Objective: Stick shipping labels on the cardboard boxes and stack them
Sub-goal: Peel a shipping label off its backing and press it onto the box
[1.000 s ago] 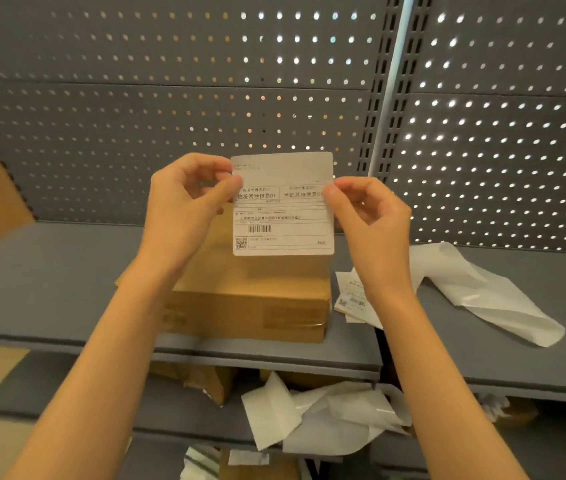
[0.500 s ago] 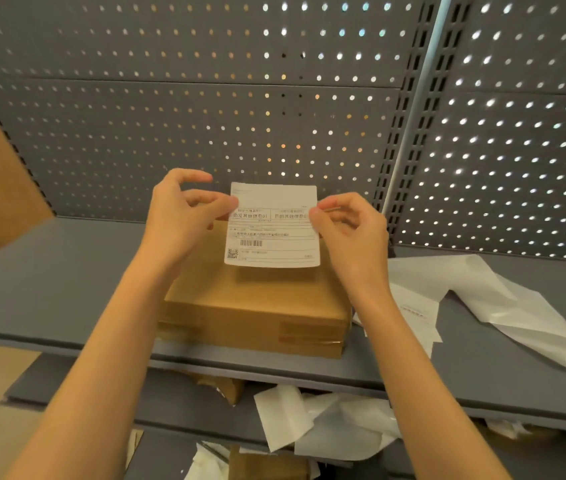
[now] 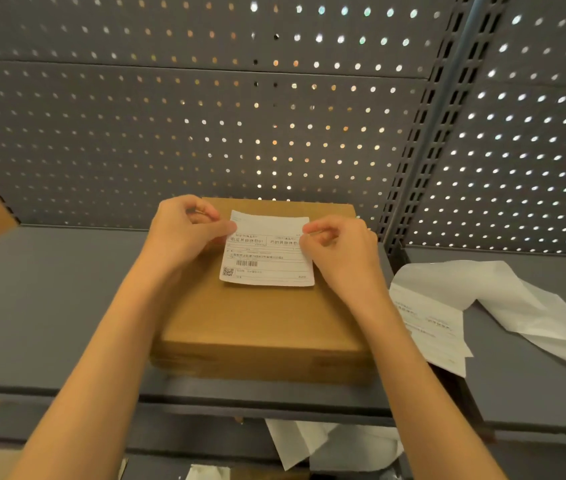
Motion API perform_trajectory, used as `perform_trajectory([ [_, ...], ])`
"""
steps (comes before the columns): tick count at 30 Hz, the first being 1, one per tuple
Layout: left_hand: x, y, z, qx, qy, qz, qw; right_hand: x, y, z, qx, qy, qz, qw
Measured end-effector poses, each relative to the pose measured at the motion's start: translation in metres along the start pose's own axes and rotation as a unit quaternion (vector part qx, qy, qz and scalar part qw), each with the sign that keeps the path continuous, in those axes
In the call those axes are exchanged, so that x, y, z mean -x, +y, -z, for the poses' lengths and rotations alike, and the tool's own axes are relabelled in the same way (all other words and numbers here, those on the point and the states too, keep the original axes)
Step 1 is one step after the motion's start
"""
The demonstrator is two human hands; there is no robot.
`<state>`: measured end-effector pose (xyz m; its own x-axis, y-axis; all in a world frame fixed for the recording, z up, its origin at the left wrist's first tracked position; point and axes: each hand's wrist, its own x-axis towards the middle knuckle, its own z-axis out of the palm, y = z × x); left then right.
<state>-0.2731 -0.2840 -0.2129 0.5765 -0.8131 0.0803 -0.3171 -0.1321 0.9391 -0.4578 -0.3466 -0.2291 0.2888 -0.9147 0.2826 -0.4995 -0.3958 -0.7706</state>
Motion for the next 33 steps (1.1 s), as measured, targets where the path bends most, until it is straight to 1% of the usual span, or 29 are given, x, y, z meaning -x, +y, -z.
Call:
perform_trajectory([
  [7,-0.012,-0.005,0.0,-0.013,-0.038,0.01,0.999,-0.005,-0.001,0.002,0.009,-0.031,-0.05,0.998],
  [15,-0.016,-0.006,-0.001,-0.047,-0.051,0.014,0.997,-0.009,-0.001,-0.002,0.009,-0.052,-0.079,0.995],
  [33,-0.016,-0.008,-0.002,-0.083,-0.046,0.004,0.995,-0.007,-0.004,-0.003,0.027,-0.055,-0.059,0.996],
])
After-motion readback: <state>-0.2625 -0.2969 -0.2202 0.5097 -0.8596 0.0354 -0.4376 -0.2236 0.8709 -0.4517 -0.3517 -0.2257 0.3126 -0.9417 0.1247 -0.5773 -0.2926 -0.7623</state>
